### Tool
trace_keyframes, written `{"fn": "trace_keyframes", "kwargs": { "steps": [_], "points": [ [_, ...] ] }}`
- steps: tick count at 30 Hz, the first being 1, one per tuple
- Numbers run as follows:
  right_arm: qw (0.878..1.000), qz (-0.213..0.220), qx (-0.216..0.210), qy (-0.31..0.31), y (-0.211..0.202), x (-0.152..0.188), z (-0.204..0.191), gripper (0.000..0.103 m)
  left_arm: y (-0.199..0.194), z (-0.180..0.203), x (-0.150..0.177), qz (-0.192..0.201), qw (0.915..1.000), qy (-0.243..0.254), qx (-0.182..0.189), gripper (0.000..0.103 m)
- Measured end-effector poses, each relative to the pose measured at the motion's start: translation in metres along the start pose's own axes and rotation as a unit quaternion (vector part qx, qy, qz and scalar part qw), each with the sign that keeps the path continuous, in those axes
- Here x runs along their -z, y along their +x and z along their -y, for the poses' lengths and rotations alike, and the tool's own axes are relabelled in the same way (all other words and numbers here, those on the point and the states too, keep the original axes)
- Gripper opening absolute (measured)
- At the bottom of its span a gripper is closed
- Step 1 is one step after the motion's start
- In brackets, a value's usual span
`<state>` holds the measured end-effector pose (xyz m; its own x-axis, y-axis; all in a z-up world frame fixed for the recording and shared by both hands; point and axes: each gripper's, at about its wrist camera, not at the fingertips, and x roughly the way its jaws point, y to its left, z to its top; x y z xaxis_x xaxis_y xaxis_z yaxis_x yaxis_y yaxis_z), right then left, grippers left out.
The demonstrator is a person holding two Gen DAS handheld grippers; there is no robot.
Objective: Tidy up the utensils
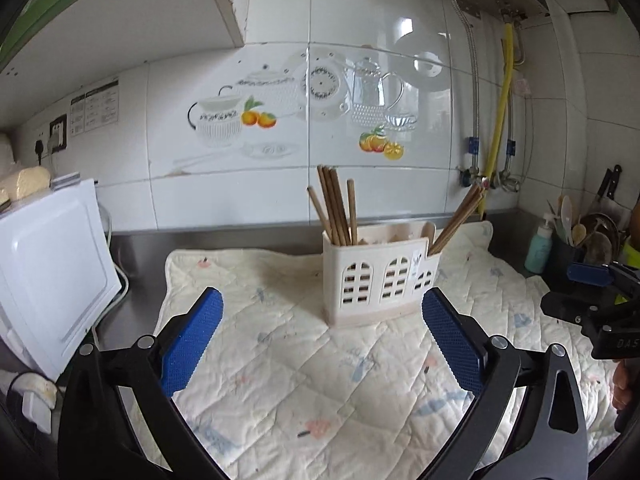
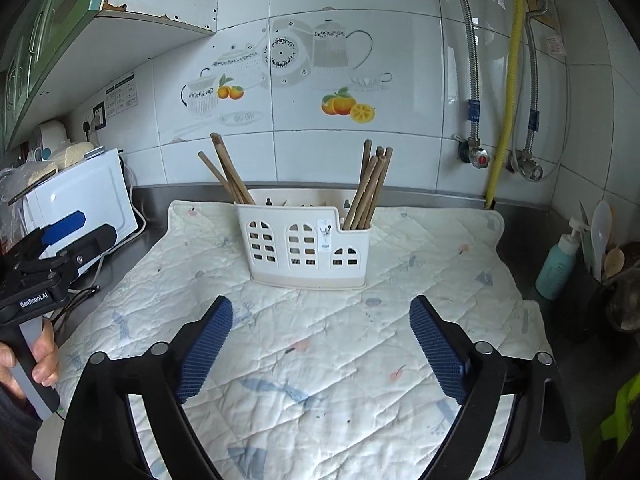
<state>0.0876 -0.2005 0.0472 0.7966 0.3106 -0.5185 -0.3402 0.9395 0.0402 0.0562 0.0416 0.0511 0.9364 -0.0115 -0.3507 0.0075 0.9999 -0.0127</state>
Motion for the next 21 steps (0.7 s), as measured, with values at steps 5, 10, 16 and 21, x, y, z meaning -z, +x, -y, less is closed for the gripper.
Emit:
{"fn": "trace_keyframes", "kwargs": {
  "steps": [5, 10, 16, 21],
  "points": [
    [1.000, -0.002, 0.004, 0.006, -0.005, 0.011, -0.004, 0.090, -0.009, -0.001, 0.015, -0.013, 0.9998, -0.007, -0.012, 0.099],
    [1.000, -0.001, 0.025, -0.004, -0.009, 0.020, -0.010, 0.092, -0.018, -0.006, 0.025, -0.022, 0.9993, -0.027, -0.015, 0.099],
    [1.000, -0.005, 0.024, 0.006, -0.012, 0.029, -0.012, 0.092, -0.028, -0.006, 0.031, -0.023, 0.9991, -0.019, -0.029, 0.099],
    [1.000, -0.007, 0.028, 0.012, -0.015, 0.035, -0.011, 0.093, -0.035, -0.006, 0.035, -0.024, 0.9992, -0.018, -0.027, 0.099]
  ]
}}
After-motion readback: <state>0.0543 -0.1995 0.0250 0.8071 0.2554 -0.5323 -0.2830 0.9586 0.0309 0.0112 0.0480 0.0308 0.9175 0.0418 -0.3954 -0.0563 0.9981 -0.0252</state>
